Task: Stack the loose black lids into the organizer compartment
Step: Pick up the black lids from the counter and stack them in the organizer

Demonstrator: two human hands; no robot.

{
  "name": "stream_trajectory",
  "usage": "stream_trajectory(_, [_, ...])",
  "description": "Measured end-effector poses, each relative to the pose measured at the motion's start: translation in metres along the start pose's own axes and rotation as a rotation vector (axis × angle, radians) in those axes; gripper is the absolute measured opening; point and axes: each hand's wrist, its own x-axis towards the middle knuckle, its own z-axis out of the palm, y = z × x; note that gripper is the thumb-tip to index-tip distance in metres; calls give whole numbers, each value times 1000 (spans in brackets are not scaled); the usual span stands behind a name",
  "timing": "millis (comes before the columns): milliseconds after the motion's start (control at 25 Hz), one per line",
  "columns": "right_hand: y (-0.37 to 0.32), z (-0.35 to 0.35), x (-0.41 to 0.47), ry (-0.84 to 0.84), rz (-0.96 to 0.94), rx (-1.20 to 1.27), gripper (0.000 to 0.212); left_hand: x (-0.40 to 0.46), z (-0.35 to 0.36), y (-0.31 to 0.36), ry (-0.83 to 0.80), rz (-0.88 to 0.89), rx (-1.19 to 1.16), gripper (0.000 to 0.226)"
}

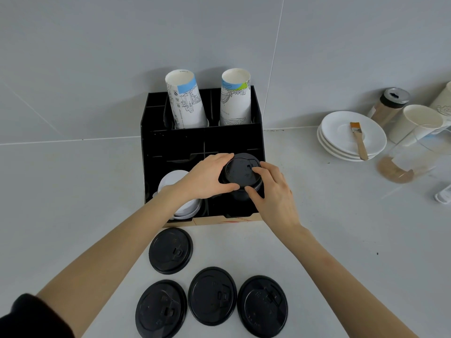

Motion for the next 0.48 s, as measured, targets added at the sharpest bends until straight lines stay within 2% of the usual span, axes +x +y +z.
stream_trajectory(240, [-1,-7,-4,-27,3,10,42,-2,0,1,-37,-22,62,81])
stream_trajectory(480, [1,-19,-26,-66,-24,58,45,-37,11,6,111,-20,-63,70])
